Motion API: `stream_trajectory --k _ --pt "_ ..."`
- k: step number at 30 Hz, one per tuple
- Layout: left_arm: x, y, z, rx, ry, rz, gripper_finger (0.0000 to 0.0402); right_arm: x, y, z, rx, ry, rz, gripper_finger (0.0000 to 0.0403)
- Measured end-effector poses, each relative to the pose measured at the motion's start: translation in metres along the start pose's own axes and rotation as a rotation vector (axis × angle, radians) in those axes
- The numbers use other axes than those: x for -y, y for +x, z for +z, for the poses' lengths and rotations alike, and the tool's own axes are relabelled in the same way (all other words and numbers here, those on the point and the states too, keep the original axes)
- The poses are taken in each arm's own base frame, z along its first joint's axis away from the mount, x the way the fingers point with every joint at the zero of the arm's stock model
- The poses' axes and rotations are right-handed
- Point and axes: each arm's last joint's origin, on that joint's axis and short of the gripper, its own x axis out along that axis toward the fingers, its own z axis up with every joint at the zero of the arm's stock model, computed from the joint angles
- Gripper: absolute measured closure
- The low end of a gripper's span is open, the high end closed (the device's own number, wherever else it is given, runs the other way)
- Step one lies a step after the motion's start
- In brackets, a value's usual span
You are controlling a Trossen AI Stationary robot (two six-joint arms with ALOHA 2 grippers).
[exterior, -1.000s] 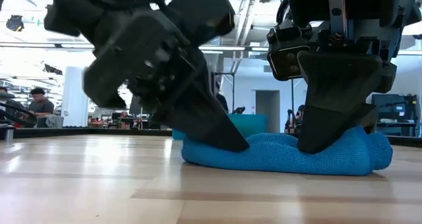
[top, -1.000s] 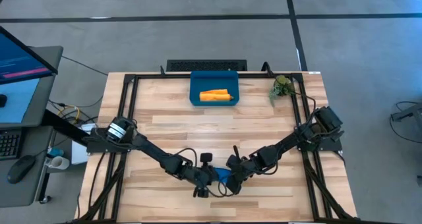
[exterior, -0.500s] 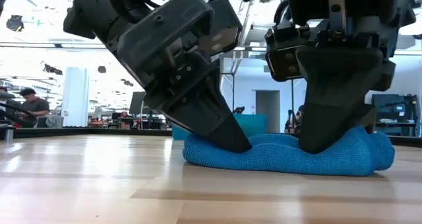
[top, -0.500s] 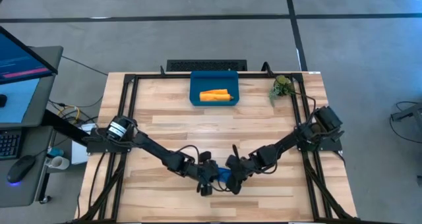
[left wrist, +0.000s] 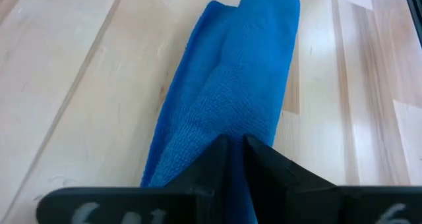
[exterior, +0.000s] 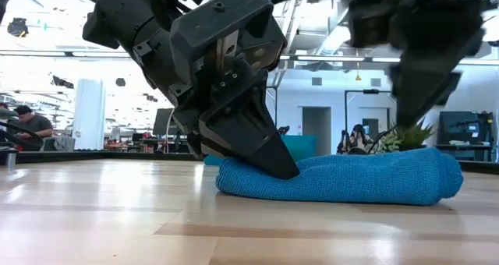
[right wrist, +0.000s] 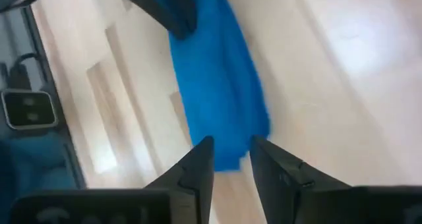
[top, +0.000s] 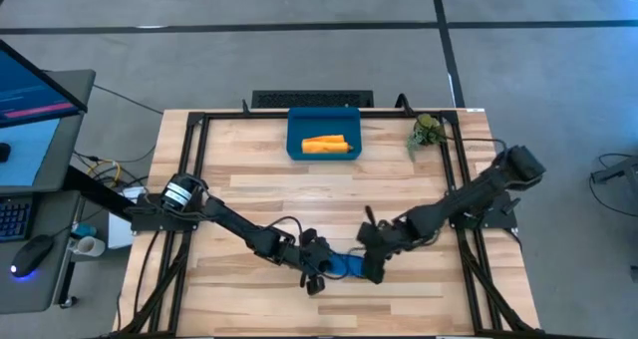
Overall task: Roll microfiber towels into tight, uniform cylinder then place into a basket
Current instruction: Roll the blue microfiber towel
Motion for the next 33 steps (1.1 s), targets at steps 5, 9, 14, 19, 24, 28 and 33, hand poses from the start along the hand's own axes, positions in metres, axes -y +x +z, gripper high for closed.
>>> stream_trajectory --k 5,9,14,19,24,28,33 --pt "0.0 0.0 0.0 0.003 -0.02 -0.001 0.0356 -0.013 -0.026 -0.024 0.177 -0.143 -0.144 0.0281" --pt "0.0 0.0 0.0 0.007 -0.015 -0.002 0.0356 -0.022 -0.024 -0.035 0.283 -0.193 -0.204 0.028" --pt "0.0 0.0 0.001 0.017 -0.008 -0.007 0.0356 -0.019 -0.007 -0.03 0.257 -0.131 -0.204 0.0279" --pt "0.001 0.0 0.001 0.017 0.023 -0.013 0.0356 -0.012 0.011 -0.02 0.201 -0.111 -0.18 0.0267" --pt "0.001 0.001 0.001 0.013 0.066 -0.023 0.0347 -0.009 0.018 -0.007 0.183 -0.135 -0.128 0.0231" --pt "0.001 0.0 0.001 0.013 0.07 -0.027 0.0327 -0.017 0.017 -0.002 0.221 -0.211 -0.043 0.0193" --pt "0.002 0.0 0.001 0.014 0.07 -0.033 0.0299 -0.022 0.016 0.001 0.287 -0.291 -0.023 0.0162"
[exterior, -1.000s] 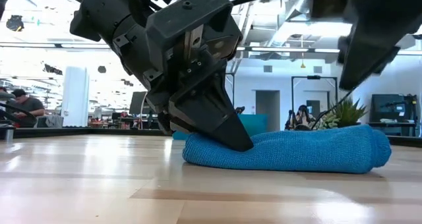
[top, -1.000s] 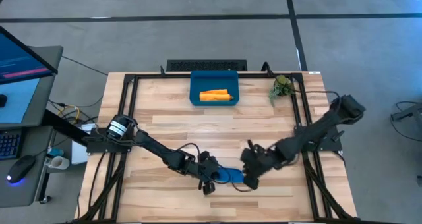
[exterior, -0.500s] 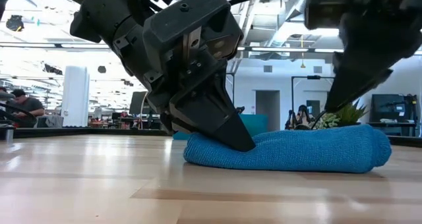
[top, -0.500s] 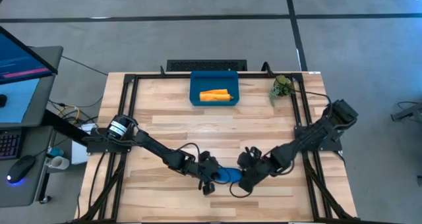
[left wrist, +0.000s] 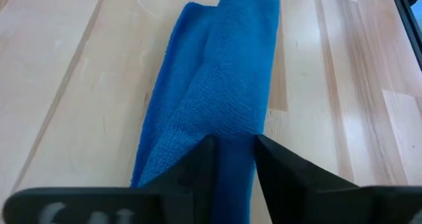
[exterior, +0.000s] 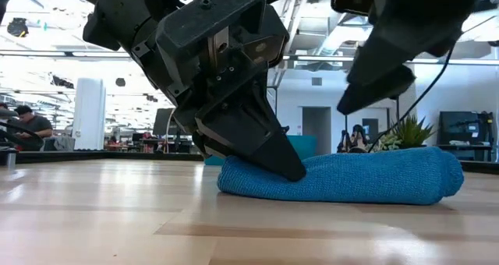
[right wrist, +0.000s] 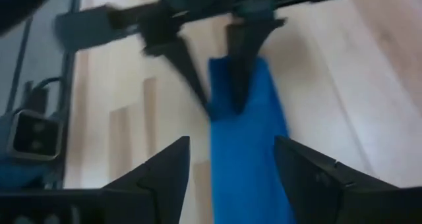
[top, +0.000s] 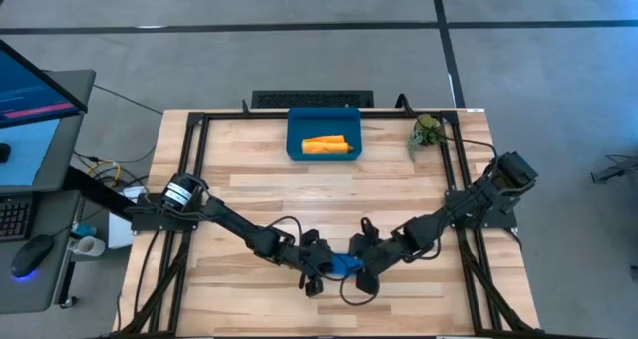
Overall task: Roll microfiber towels into tight, uniform cylinder then place into a basket
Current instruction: Roll the blue microfiber towel
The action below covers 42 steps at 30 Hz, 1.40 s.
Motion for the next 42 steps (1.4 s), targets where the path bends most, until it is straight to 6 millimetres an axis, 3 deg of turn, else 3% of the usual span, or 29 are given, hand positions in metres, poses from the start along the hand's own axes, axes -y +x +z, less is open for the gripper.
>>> stream_trajectory --k 12,21,26,34,42 --pt "0.0 0.0 0.0 -0.019 -0.009 -0.033 0.0287 0.02 0.048 -0.011 -0.087 0.063 -0.017 0.0158" --pt "0.001 0.0 0.0 -0.015 -0.009 -0.036 0.0287 0.022 0.058 -0.018 -0.19 0.176 0.047 0.0166" --pt "0.002 -0.004 0.004 0.002 0.062 -0.05 0.0287 0.021 0.058 -0.019 -0.232 0.181 0.093 0.0219" --pt "0.004 -0.021 0.013 0.012 0.123 -0.041 0.0287 0.022 0.058 -0.02 -0.251 0.192 0.105 0.0363" --pt "0.005 -0.045 0.017 -0.055 0.122 -0.001 0.0287 0.022 0.055 -0.019 -0.255 0.18 0.115 0.0371"
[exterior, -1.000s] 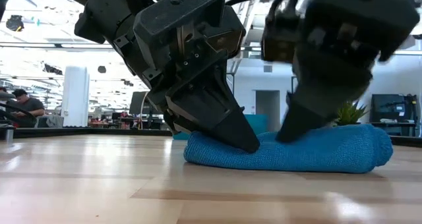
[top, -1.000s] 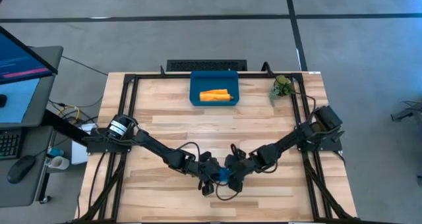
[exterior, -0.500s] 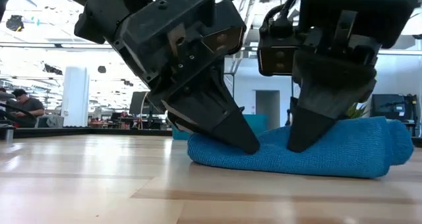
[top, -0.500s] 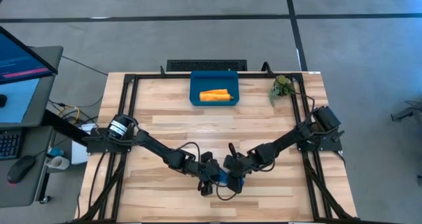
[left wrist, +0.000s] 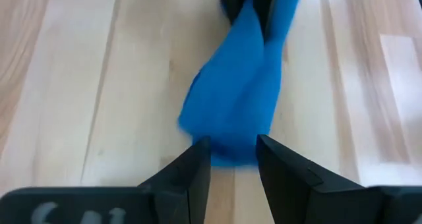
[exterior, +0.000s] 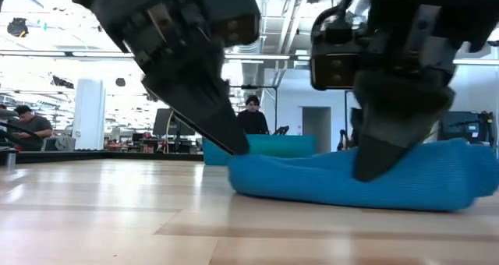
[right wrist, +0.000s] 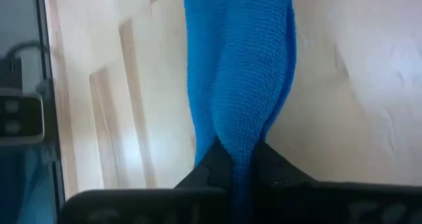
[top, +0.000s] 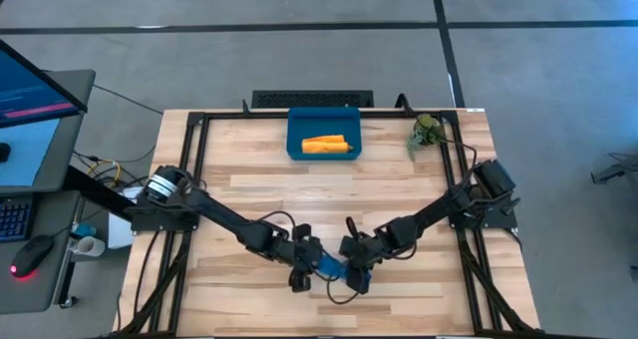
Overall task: Roll microfiber towels into tight, uniform cylinder then place into a basket
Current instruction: Roll the blue microfiber towel, then put the blue microfiber cloth into the blue bin
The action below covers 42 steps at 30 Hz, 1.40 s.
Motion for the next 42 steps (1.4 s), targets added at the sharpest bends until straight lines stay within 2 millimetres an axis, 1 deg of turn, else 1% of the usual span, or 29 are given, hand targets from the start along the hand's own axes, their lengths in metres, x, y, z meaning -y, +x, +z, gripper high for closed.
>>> stream_trajectory --k 5,7,13,16,20,23,25,30,35,39,42 --pt "0.006 -0.019 -0.001 -0.025 0.011 -0.019 0.0287 0.0 -0.014 0.002 0.001 -0.052 -0.016 0.0371" --pt "0.008 -0.023 -0.006 -0.009 -0.011 -0.059 0.0287 0.001 -0.021 0.005 0.019 -0.066 -0.03 0.0371" --pt "0.006 -0.017 -0.034 0.127 -0.15 -0.26 0.0287 0.01 -0.046 0.02 0.058 -0.11 -0.077 0.0371" --pt "-0.001 -0.018 -0.047 0.204 -0.211 -0.32 0.0287 0.016 -0.062 0.031 0.098 -0.145 -0.082 0.0371" --pt "-0.013 -0.021 -0.059 0.291 -0.243 -0.387 0.0287 0.029 -0.085 0.048 0.169 -0.193 -0.099 0.0371" --pt "-0.029 -0.021 -0.07 0.304 -0.262 -0.402 0.0287 0.043 -0.103 0.063 0.238 -0.221 -0.118 0.037" --pt "-0.042 -0.024 -0.073 0.337 -0.281 -0.403 0.0287 0.055 -0.114 0.072 0.274 -0.237 -0.142 0.037" --pt "-0.076 -0.036 -0.079 0.381 -0.316 -0.374 0.0287 0.091 -0.143 0.092 0.357 -0.271 -0.226 0.037" --pt "-0.101 -0.053 -0.073 0.441 -0.322 -0.356 0.0287 0.126 -0.166 0.108 0.433 -0.298 -0.31 0.0368" --pt "-0.116 -0.066 -0.061 0.505 -0.271 -0.359 0.0287 0.152 -0.18 0.121 0.519 -0.319 -0.382 0.0369" --pt "-0.13 -0.074 -0.055 0.533 -0.258 -0.374 0.0287 0.17 -0.193 0.13 0.541 -0.325 -0.442 0.0369"
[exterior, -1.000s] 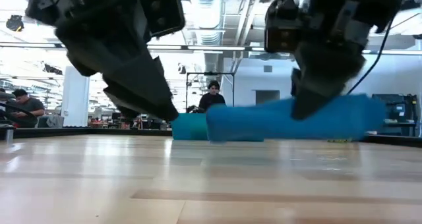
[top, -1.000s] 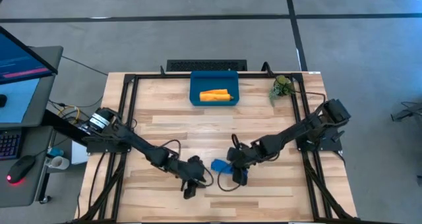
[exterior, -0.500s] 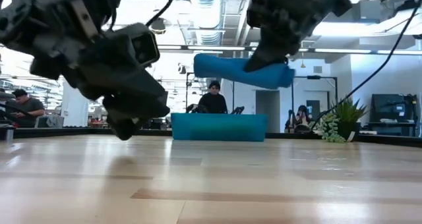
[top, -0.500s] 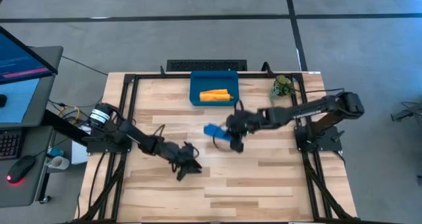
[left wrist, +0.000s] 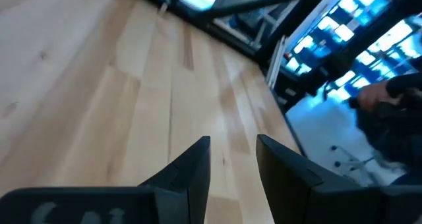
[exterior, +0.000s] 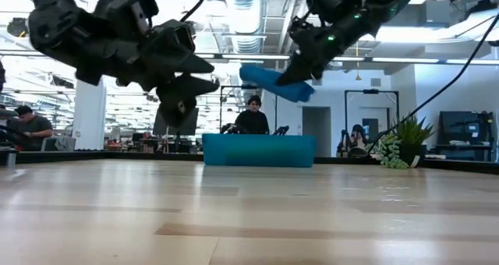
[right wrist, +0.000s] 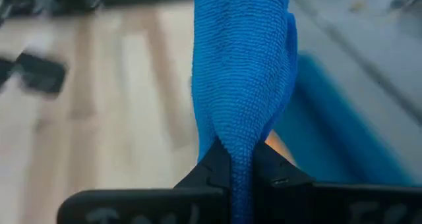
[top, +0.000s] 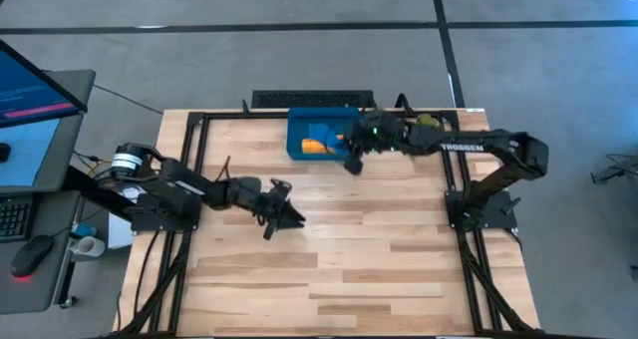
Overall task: Roll microfiber towels into tight, uniform cylinder then place into a basket
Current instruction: Put the blue microfiber cloth into the blue bin
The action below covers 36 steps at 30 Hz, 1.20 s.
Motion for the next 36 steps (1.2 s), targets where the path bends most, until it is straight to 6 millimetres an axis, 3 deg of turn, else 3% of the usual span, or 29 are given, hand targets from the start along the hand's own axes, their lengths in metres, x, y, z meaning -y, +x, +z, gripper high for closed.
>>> stream_trajectory --k 5,9,14,26,36 --pt "-0.019 -0.016 0.022 0.008 -0.03 -0.053 0.0288 0.037 0.006 0.02 0.045 -0.023 -0.092 0.0368" --pt "-0.034 -0.028 0.034 0.032 -0.029 -0.055 0.0288 0.063 0.021 0.032 0.037 -0.084 -0.143 0.0368" --pt "-0.05 -0.043 0.046 0.035 -0.038 -0.088 0.0288 0.082 0.048 0.034 -0.067 -0.212 -0.14 0.0367" --pt "-0.075 -0.071 0.059 0.013 -0.022 -0.167 0.0288 0.099 0.106 0.013 -0.347 -0.429 -0.007 0.0367" --pt "-0.087 -0.08 0.057 -0.004 -0.044 -0.117 0.0288 0.101 0.123 -0.001 -0.485 -0.461 0.081 0.0366"
